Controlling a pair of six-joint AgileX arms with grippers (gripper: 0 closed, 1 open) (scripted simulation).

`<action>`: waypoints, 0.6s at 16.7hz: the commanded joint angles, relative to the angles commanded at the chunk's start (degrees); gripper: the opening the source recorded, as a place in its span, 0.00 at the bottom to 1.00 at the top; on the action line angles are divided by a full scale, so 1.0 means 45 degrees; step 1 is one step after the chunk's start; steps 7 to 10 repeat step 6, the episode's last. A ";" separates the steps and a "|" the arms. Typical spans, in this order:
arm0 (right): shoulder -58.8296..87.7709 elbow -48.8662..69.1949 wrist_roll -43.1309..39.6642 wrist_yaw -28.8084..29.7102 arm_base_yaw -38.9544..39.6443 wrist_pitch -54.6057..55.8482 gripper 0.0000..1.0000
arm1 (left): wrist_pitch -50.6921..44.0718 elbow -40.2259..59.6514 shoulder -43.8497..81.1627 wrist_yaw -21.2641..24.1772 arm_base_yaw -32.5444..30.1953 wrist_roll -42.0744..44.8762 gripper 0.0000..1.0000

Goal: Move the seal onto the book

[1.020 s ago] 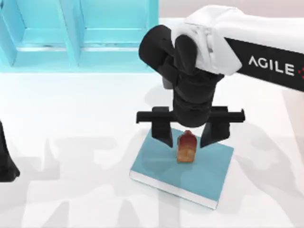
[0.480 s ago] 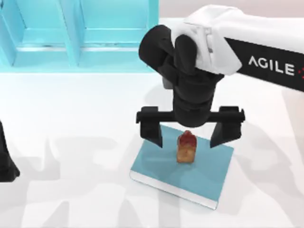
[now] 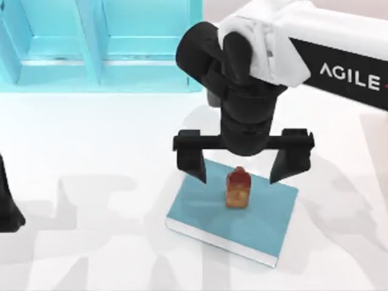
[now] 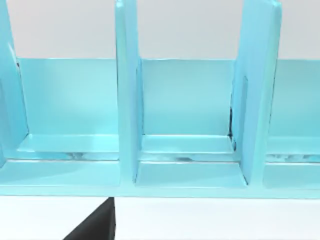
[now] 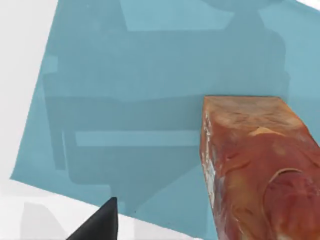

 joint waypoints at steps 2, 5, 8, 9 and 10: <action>-0.0015 0.0242 -0.0003 0.0003 -0.0002 -0.0284 1.00 | 0.0000 0.0000 0.0000 0.0000 0.0000 0.0000 1.00; -0.0068 0.0626 -0.0012 0.0004 -0.0013 -0.0712 1.00 | 0.0000 0.0000 0.0000 0.0000 0.0000 0.0000 1.00; -0.0079 0.0643 -0.0015 0.0003 -0.0015 -0.0729 1.00 | 0.0000 0.0000 0.0000 0.0000 0.0000 0.0000 1.00; -0.0079 0.0643 -0.0015 0.0003 -0.0015 -0.0729 1.00 | 0.0000 0.0000 0.0000 0.0000 0.0000 0.0000 1.00; -0.0079 0.0643 -0.0015 0.0003 -0.0015 -0.0729 1.00 | 0.0000 0.0000 0.0000 0.0000 0.0000 0.0000 1.00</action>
